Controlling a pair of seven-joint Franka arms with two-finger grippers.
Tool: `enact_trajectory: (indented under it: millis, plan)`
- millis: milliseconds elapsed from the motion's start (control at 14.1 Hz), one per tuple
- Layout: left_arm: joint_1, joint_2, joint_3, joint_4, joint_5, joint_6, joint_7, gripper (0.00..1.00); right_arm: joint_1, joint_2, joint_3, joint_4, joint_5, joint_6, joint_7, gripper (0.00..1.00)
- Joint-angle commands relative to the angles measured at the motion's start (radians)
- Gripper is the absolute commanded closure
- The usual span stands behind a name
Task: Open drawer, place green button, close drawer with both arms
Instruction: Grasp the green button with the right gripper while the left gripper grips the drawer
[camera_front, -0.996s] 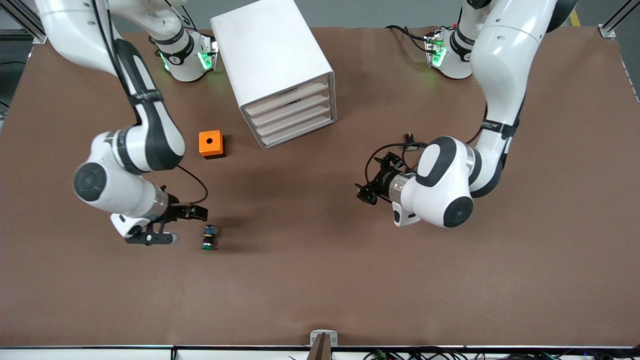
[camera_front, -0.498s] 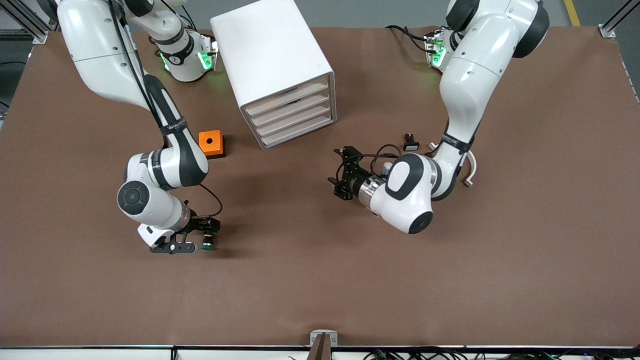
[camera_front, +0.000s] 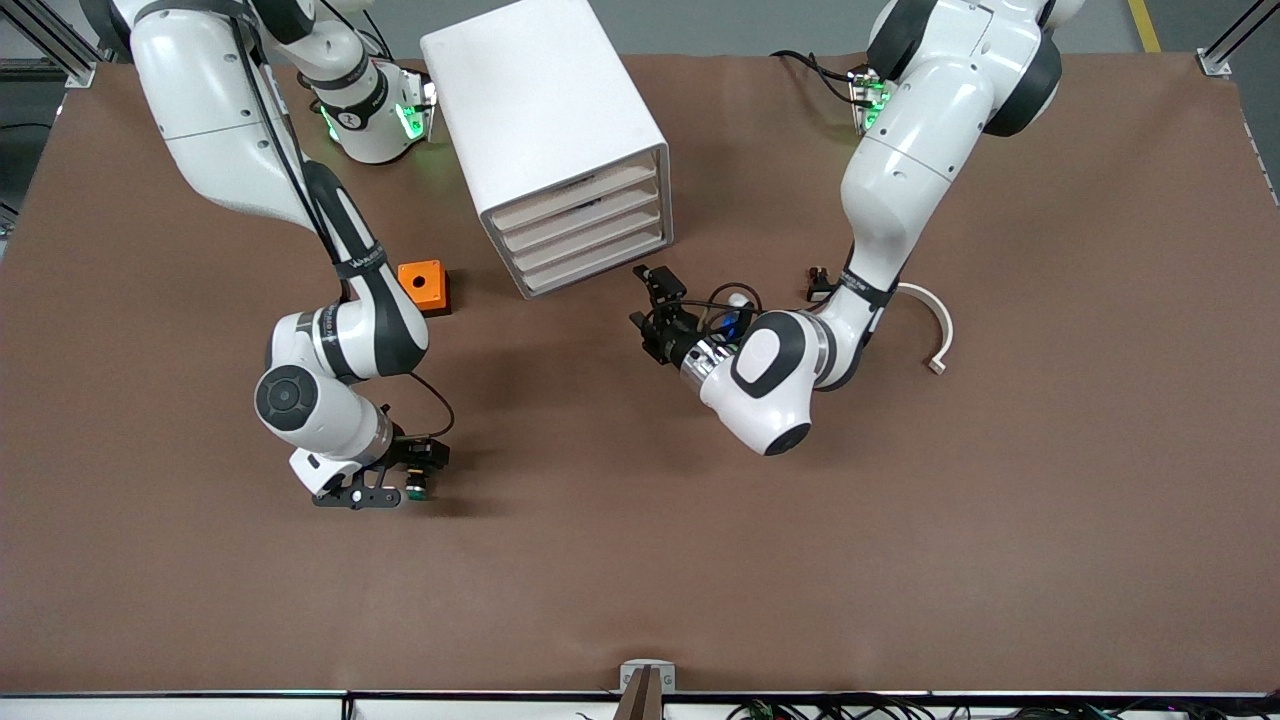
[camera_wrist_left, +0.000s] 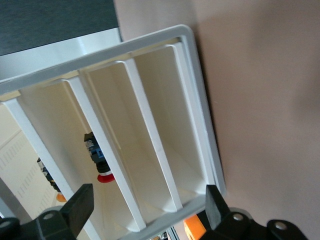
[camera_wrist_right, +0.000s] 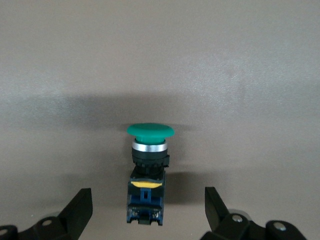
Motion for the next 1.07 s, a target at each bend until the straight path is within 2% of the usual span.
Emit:
enact_trajectory:
  millis: [0, 213, 285, 356, 498, 569, 854, 996]
  plan:
    - [-0.022, 0.026, 0.003, 0.024, -0.044, -0.051, -0.064, 0.21, 0.013, 0.026, -0.009, 0.016, -0.017, 0.025, 0.025, 0.03]
    - [-0.025, 0.068, 0.003, 0.022, -0.041, -0.054, -0.125, 0.27, 0.014, 0.041, -0.009, 0.016, -0.017, 0.048, 0.025, 0.13]
    - [-0.034, 0.077, 0.003, 0.024, -0.043, -0.054, -0.128, 0.29, 0.013, 0.041, -0.009, 0.016, -0.015, 0.043, 0.024, 0.23]
    - [-0.039, 0.080, 0.003, 0.022, -0.040, -0.054, -0.128, 0.31, 0.013, 0.038, -0.009, 0.016, -0.014, 0.034, 0.024, 0.40]
    - [-0.059, 0.080, 0.003, 0.011, -0.038, -0.057, -0.130, 0.35, 0.014, 0.034, -0.009, 0.016, -0.014, 0.028, 0.025, 0.84]
    - [-0.063, 0.079, 0.001, 0.010, -0.040, -0.063, -0.130, 0.36, 0.013, 0.029, -0.007, 0.017, -0.012, 0.004, 0.033, 0.99]
    - [-0.115, 0.082, 0.003, 0.002, -0.034, -0.074, -0.130, 0.43, 0.007, -0.012, -0.007, 0.114, -0.009, -0.248, 0.059, 1.00]
    - [-0.126, 0.097, 0.003, -0.001, -0.030, -0.084, -0.151, 0.48, -0.004, -0.086, -0.007, 0.112, 0.003, -0.334, 0.085, 1.00]
